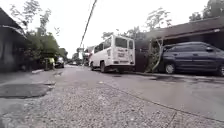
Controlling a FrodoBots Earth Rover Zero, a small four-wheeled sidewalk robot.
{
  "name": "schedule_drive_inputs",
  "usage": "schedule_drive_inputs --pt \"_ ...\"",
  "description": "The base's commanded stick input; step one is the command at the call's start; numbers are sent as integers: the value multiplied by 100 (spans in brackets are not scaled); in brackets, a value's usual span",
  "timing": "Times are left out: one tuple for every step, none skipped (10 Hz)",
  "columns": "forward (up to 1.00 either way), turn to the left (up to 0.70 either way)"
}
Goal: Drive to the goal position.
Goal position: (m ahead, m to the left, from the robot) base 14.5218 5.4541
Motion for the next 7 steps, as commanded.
schedule_drive_inputs --pt "70 0" --pt "70 0" --pt "70 0" --pt "70 0" --pt "70 0" --pt "70 -13" --pt "70 -27"
